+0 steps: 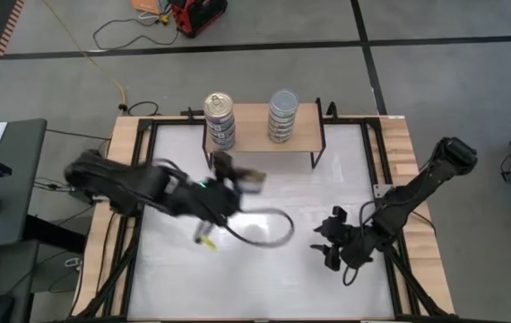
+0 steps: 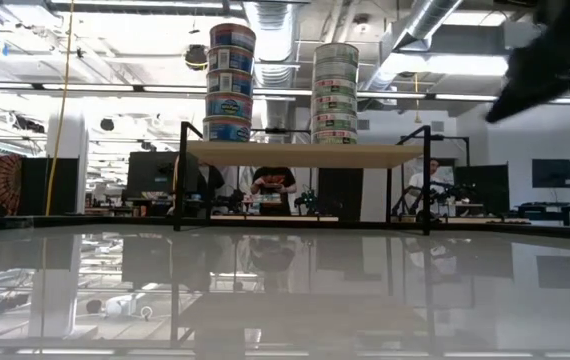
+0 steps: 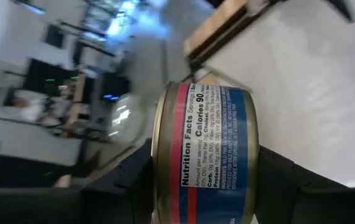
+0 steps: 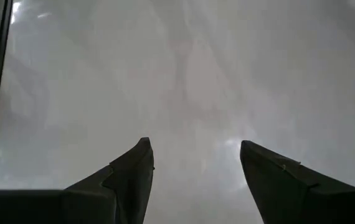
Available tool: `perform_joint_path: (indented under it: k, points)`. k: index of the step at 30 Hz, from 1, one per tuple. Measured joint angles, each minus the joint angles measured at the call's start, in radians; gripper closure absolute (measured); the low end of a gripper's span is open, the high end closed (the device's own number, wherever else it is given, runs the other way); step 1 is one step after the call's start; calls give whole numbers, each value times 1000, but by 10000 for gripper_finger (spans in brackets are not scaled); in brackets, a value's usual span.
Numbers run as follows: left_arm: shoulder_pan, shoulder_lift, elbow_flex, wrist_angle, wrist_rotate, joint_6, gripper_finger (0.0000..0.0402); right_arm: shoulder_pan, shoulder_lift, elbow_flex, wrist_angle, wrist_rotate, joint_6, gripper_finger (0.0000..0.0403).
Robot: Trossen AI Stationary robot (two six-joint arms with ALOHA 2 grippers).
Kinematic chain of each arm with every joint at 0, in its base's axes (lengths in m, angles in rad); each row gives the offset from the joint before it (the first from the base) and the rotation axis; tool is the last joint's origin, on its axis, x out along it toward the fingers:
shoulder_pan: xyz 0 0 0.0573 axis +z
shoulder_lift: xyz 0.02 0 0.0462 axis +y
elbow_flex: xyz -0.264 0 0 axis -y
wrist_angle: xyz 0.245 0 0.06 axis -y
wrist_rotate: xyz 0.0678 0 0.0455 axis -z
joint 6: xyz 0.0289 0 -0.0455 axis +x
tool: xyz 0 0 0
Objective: Stack canned seafood by type on shelf
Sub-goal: Stack the blue tuna can on top of the other blue tuna can on the shelf
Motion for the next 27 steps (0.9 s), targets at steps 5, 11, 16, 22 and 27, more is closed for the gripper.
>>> perform_joint_path:
  k: [5, 11, 16, 22, 27]
  points:
    - [30, -97, -88, 26, -96, 164, 211, -136, 0, 8, 212, -44, -277, 138]
    - [128, -210, -181, 243, -79, 453, 211, -257, -1, 160, 333, -37, -823, 138]
    - [196, -304, -235, 321, 30, 529, 211, -323, -1, 306, 368, 64, -1300, 138]
    - [279, -381, -339, 388, 109, 545, 211, -452, -1, 410, 500, 46, -1679, 137]
    - [340, -416, -489, 648, 139, 681, 211, -569, 1, 450, 497, -52, -1764, 137]
